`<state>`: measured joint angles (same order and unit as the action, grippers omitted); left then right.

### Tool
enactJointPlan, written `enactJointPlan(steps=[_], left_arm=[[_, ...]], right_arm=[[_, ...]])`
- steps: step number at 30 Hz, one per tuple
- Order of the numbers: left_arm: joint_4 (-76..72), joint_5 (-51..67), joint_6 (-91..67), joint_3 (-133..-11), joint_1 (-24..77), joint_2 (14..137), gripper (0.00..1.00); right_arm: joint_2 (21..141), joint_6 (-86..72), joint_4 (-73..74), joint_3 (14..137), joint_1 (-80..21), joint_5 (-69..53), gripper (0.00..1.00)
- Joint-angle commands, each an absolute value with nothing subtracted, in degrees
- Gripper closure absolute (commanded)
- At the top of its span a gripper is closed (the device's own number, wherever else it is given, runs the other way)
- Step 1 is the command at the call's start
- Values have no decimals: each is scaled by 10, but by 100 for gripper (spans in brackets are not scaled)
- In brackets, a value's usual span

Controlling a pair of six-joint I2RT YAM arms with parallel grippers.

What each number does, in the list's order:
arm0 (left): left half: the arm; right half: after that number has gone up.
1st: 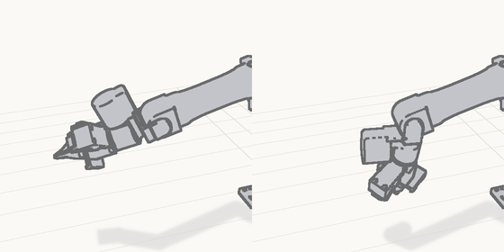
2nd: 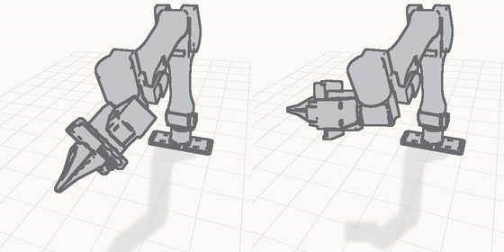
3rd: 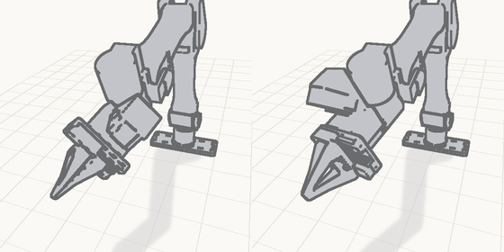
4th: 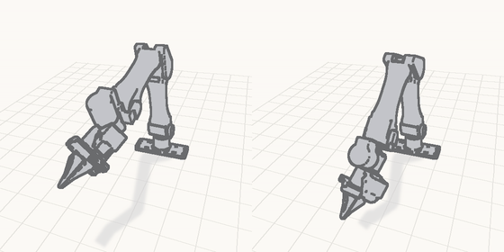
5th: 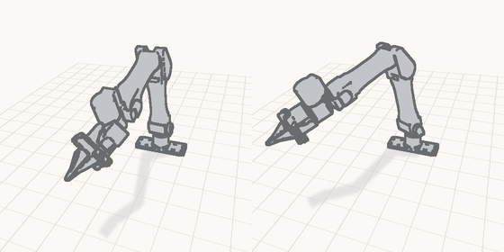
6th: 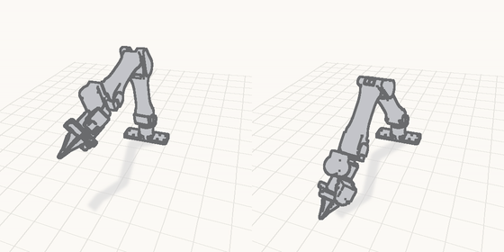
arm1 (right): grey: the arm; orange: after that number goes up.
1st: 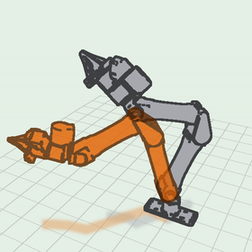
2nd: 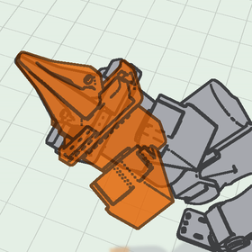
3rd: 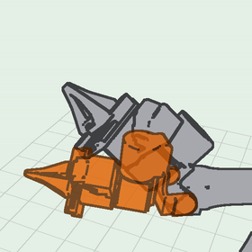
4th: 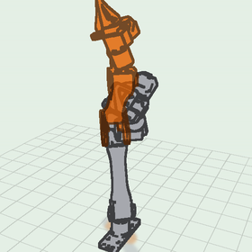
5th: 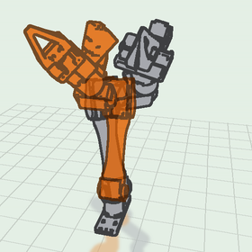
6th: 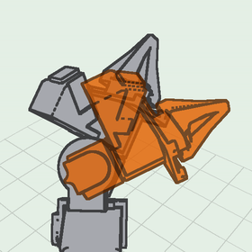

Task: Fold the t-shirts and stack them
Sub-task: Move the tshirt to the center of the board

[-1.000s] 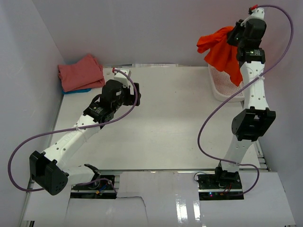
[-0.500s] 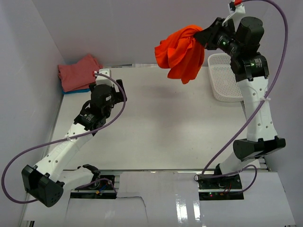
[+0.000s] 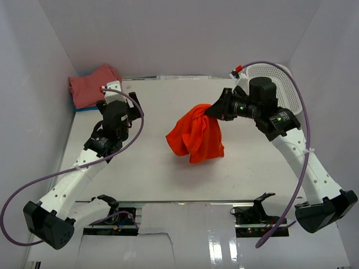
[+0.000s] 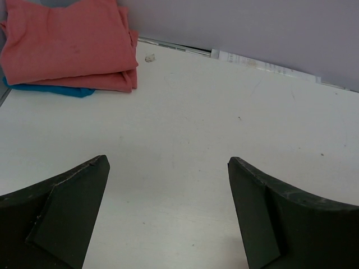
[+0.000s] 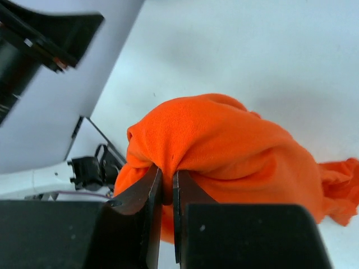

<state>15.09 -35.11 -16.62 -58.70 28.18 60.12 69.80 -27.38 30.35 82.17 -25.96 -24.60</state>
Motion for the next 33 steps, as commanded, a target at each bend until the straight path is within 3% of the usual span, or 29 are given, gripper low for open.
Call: enactJointPlan(steps=[1,10,19,23,29,30,31,33], left_arm=[[164,-356,-171,-612,279,592,2],[185,-332,-169,-630,279,596,2],[198,-345,-168,-636,279,592,2],[204,-343,-177,-640,279,599,2],[205,-340,-177,-634,279,595,2],[205,-341,-175,-633,279,595,2],[206,-341,-174,-633,279,596,2],[205,-343,-173,-633,279,594,2]], right_arm=[[662,-262,277,771,-271,-258,92],[685,-223,272,685,-277,-311,92],[776,-182,393,898,-337,-329,92],[802,-182,400,937,-340,-354,92],[823,-120,432,974,-340,-280,91],[826,-113,432,969,-340,-258,86],[833,-101,428,964,-340,-247,71],[840,-93,425,945,-340,-199,27]])
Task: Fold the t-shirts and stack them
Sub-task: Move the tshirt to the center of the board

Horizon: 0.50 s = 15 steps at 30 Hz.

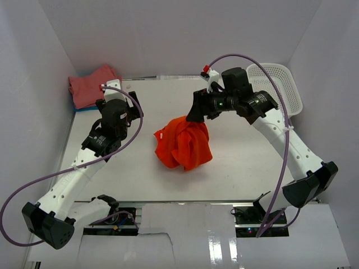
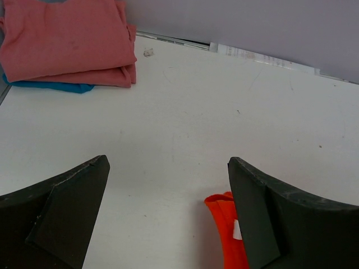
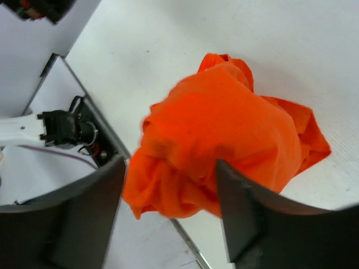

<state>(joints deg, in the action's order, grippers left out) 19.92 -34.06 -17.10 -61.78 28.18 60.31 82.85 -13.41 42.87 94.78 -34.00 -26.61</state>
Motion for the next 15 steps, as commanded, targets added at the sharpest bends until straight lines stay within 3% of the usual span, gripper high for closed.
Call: enactJointPlan(steps=[1,5,8,15], left_arm=[[205,-343,-172,-632,279,594,2],[207,-343,-168,-632,279,591,2],[214,-343,-164,-631,279,585,2],[242,-368,-182,-647,279,594,2]], right_arm=[[846,-89,419,939,-340,-183,22],[854,-66,414,923,-340,-57,10],[859,-49,425,926,-341,-8,9],[797,-24,354,797,-423,27,9]])
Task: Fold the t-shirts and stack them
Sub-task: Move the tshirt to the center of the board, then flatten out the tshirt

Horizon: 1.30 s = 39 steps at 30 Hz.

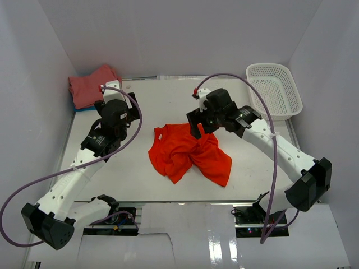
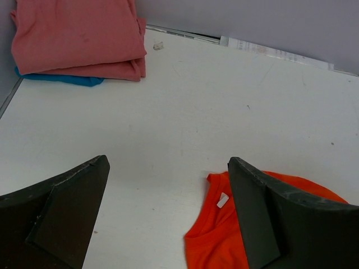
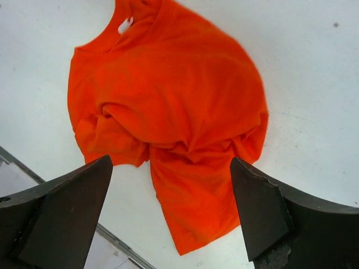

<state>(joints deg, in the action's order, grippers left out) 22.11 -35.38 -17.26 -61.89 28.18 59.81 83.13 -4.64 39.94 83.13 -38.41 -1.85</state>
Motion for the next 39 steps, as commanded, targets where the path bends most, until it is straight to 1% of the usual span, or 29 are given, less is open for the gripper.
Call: enactJointPlan(steps=[1,3,4,5,7,8,13,18,21,27,39], left_arm=[[252,-353,-180,-653,279,612,2],[271,-342,-186,-676,274,638,2],[293,-325,-192,-684,240,652,2],[300,-250,-199,-689,216,674,2],[306,-167,-215,-693,144,690,2],[307,-113,-219,-693,127,701,2],[330,-71,-259,-722,65,722,2],[341,41,-273,-758,-26,779,2],[352,48,-273,-777,-41,802,2],[336,53,-285,-751,-61,806,2],[330,68,-287,-734,-111,795,2]], right_arm=[[795,-24,342,761,-431,30,8],[793,-26,317,734,-461,50,9],[791,-28,304,718,-474,60,9],[790,-31,291,692,-486,69,9],[795,-34,257,672,-511,71,10],[802,-39,248,665,-518,71,11],[860,-41,216,675,-560,89,15],[924,-40,198,707,-605,115,18],[960,-36,187,725,-627,122,20],[1039,-19,205,808,-672,163,21],[1193,-8,262,992,-688,153,22]])
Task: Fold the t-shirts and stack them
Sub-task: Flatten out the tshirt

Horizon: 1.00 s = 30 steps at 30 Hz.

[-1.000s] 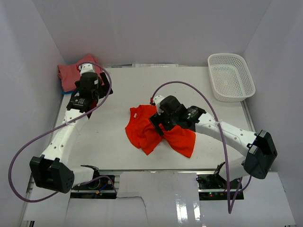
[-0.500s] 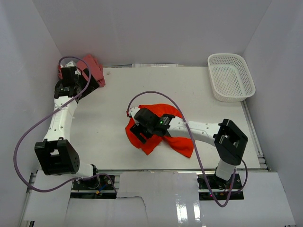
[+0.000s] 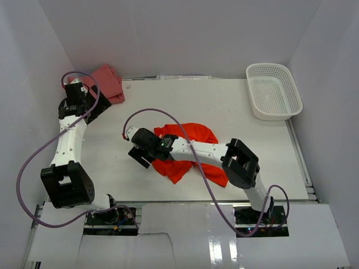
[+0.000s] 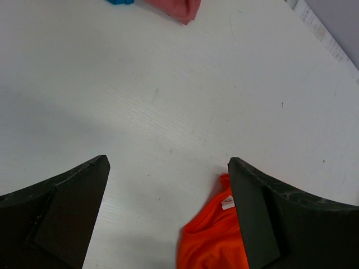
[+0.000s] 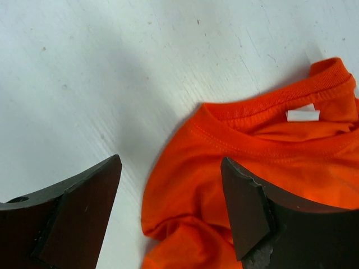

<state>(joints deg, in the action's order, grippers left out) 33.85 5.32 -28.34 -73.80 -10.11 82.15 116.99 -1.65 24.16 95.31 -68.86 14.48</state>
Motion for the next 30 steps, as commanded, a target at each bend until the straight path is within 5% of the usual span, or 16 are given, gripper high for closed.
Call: enactJointPlan(steps=[1,9,30], left_arm=[[329,67,-290,-732,-111,793,2],[321,69,-294,-711,-112,779,2],[315,65,-285,-702,-112,773,2]], right_arm=[[1200,-7,263,999,-688,156,22],[1282,-27,306,1108,-664,150,26],[1318,-72,325,1115,-633,127,32]])
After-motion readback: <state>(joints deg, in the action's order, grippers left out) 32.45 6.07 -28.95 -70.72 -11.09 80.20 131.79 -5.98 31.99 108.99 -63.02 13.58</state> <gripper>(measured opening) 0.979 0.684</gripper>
